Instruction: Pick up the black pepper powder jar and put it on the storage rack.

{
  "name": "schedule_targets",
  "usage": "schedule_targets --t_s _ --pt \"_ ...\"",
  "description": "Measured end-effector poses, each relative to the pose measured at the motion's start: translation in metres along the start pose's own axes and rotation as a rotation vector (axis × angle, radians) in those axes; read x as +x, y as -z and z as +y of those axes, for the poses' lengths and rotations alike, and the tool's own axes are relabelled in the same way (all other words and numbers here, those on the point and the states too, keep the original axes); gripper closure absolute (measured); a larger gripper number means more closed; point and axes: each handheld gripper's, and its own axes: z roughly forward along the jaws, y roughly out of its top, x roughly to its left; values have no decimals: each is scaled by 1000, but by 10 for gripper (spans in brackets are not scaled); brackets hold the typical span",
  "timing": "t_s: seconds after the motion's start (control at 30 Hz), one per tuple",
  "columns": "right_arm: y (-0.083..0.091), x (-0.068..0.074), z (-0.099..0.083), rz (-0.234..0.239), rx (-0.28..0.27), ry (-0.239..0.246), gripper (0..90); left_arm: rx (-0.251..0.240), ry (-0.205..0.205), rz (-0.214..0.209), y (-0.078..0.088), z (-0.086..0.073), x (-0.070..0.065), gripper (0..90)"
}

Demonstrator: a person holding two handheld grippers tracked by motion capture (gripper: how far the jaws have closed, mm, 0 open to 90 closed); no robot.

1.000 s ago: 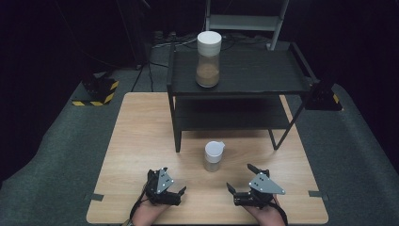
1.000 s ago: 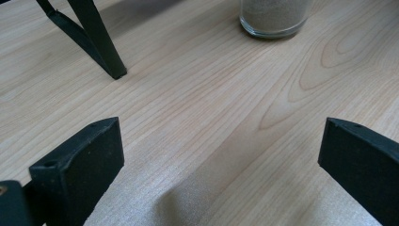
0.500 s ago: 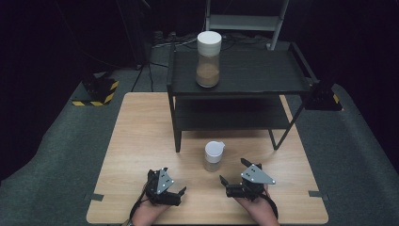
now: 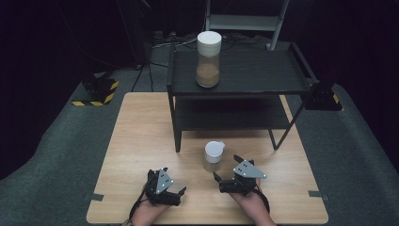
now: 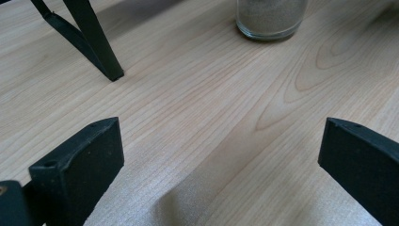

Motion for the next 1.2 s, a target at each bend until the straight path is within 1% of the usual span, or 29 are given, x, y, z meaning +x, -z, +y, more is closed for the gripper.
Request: schedule_targets --t_s 0.43,0.7,0.83,0.93,1.13,1.2 --pt "-16 -1 0 9 -2 -17 3 -2 -2 -5 0 0 1 10" --pt "-26 -2 0 14 -10 -35 46 -3 -4 -8 1 -1 1 10" --pt "-31 -3 -1 17 -18 -44 94 -4 -2 -10 1 -1 2 9" --pt "-34 -4 -2 21 -38 -58 153 -5 -3 -10 1 -1 2 10" --pt "-40 -3 -3 22 -54 -67 211 -7 -5 -11 1 -2 2 10" --pt "-42 -4 -4 30 -58 -73 236 -7 -7 -12 1 -1 2 9"
